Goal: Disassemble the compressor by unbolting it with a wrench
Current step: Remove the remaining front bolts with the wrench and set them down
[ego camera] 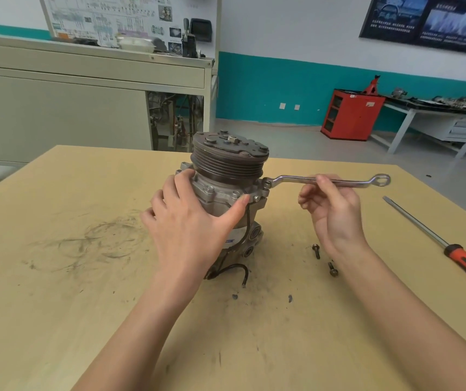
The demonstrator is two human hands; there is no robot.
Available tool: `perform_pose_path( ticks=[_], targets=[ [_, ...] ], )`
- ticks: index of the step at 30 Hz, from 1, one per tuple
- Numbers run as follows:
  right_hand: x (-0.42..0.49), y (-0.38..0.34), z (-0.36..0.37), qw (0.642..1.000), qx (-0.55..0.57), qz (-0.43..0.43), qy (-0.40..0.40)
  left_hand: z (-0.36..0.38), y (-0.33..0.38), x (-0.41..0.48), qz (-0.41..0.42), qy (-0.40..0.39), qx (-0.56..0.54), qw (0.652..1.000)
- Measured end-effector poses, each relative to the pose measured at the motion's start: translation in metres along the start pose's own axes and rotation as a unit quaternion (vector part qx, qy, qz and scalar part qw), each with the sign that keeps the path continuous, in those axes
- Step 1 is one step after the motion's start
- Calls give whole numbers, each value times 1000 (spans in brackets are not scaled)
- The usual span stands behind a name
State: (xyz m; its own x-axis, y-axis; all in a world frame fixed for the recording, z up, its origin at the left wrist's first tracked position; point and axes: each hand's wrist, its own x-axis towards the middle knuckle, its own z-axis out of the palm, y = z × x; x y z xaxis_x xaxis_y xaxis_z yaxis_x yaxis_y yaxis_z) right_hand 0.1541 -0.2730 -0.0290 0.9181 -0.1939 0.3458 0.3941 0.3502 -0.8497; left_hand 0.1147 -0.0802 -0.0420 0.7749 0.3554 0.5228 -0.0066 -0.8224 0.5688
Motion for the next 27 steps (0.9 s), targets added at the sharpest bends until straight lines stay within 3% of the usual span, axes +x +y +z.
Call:
perform_pose_path(
  ticks=[3,6,8,10,13,17,20,23,24,25,27],
  targets=[
    [11,6,9,999,42,13,9,0,0,0,-1,4,1,1000],
    [8,-1,9,996,-18,-79,-38,0,0,0,-2,4,3,1000],
    [-1,-8,7,975,-115,-178,-71,1,0,-1,-3,3,7,1000],
    [-9,-16,9,927,-228,-277,-106,1,0,-1,-2,3,7,1000],
    [-16,-23,12,828,-362,-401,-151,0,1,-1,-5,4,0,1000],
    [-22,-21,11,697,-492,-503,-138,0,1,-1,-2,7,-1,1000],
    [-25,-19,10,660,-504,-543,-123,0,1,-2,-2,7,-3,1000],
    [-26,-13,12,660,-489,-558,-118,1,0,-1,-4,6,-6,1000],
    [-27,-10,11,686,-474,-540,-113,1,0,-1,-3,6,-6,1000],
    [-28,-6,9,737,-441,-500,-109,0,0,-1,-3,6,-7,1000],
    [-30,-2,7,874,-312,-363,-86,0,1,-2,-3,7,-7,1000]
  ],
)
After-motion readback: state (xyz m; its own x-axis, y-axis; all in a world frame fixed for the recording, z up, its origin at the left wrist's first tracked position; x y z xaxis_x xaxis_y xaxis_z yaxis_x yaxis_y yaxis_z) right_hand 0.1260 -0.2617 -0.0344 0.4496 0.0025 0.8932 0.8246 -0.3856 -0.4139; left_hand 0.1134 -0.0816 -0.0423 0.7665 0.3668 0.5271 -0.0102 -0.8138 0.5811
